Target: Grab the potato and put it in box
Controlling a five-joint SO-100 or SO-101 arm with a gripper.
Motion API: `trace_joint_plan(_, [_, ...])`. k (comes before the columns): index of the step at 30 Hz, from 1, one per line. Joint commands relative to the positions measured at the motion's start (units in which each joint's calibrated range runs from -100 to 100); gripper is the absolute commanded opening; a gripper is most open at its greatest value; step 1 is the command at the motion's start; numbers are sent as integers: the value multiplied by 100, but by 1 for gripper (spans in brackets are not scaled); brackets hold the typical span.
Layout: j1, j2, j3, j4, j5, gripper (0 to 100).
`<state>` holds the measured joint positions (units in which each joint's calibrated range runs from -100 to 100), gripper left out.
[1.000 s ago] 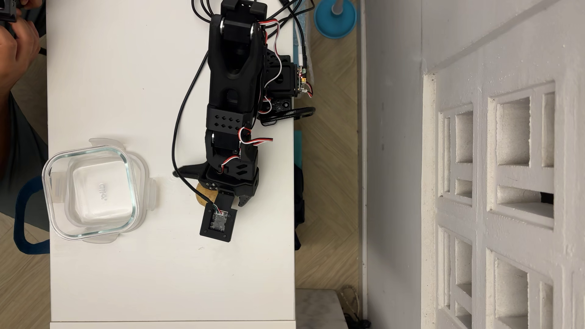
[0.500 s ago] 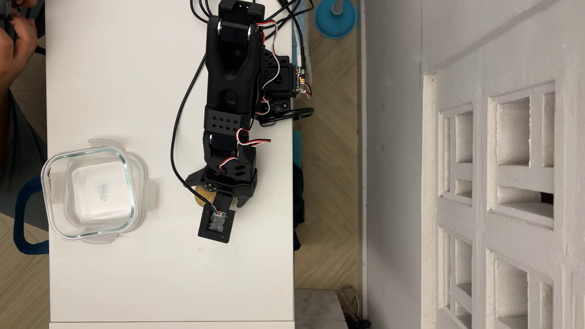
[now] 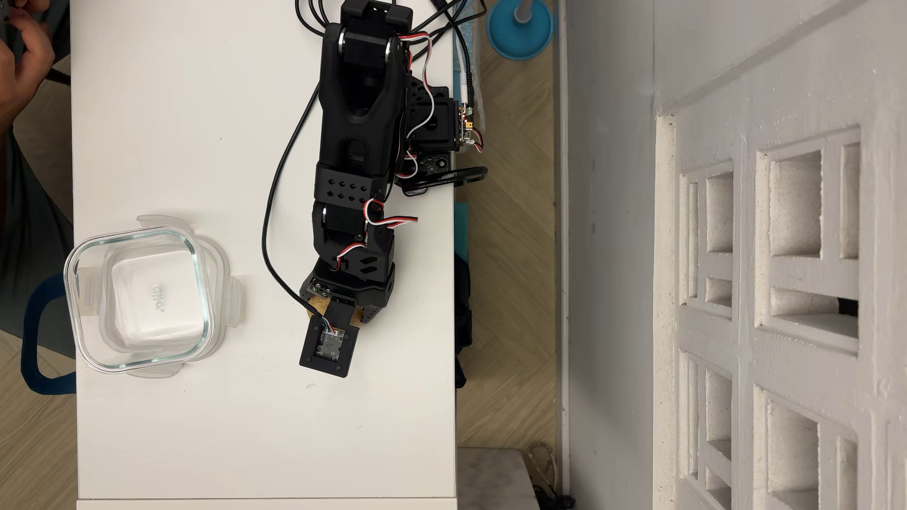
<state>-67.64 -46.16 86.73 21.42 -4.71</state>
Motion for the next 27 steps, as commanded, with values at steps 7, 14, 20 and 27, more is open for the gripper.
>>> trace_joint_plan(7, [117, -75, -641, -102, -37, 3])
trace_joint_plan(14, [1093, -75, -1369, -102, -485, 3])
trace_joint_plan(20, [2236, -84, -1690, -102, -604, 3])
trace_joint_plan(27, [3059, -84, -2271, -67, -1034, 3])
